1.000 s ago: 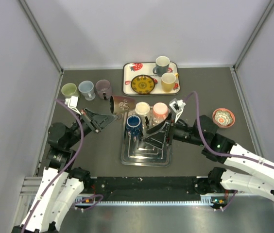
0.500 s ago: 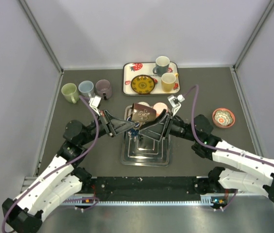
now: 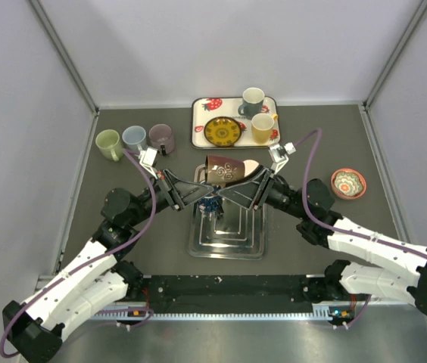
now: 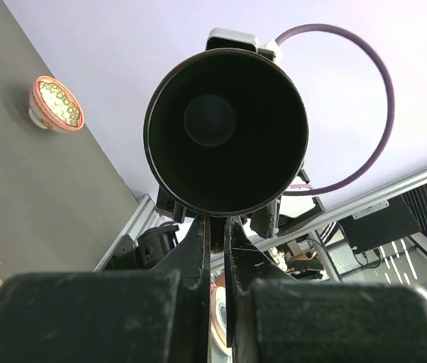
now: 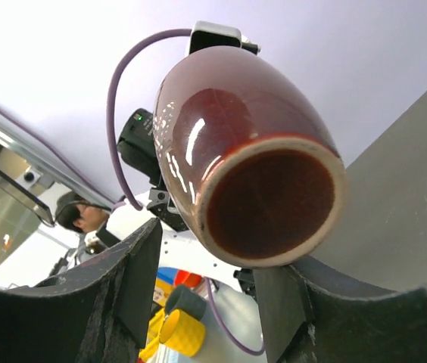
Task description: Turn the mug right side up
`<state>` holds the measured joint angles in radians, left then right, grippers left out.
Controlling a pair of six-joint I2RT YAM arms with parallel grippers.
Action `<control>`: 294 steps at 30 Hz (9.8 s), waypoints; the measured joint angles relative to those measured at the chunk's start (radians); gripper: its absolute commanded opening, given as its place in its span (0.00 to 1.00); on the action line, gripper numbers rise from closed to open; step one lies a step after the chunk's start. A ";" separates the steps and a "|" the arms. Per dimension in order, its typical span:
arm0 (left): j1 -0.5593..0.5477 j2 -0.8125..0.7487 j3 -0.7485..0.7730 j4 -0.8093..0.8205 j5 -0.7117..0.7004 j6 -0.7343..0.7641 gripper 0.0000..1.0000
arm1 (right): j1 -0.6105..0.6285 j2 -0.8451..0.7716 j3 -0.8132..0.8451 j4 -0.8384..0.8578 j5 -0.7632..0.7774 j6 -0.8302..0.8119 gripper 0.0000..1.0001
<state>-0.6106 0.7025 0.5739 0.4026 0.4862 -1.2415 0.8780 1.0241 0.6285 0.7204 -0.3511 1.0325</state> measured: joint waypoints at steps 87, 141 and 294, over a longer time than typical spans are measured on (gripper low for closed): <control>-0.086 -0.170 0.063 -0.816 -0.722 0.314 0.40 | -0.017 0.270 0.179 -1.153 0.563 -0.495 0.00; 0.153 0.267 0.281 -0.730 -0.890 0.610 0.90 | 0.094 -0.040 0.391 -1.237 0.670 -0.595 0.47; -0.220 0.074 0.124 -0.155 -0.245 0.245 0.52 | -0.167 -0.024 -0.095 0.113 -0.156 0.202 0.00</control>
<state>-0.8310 0.7761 0.6983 0.2478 0.2417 -0.9970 0.7105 0.9997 0.5335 0.8337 -0.5072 1.2343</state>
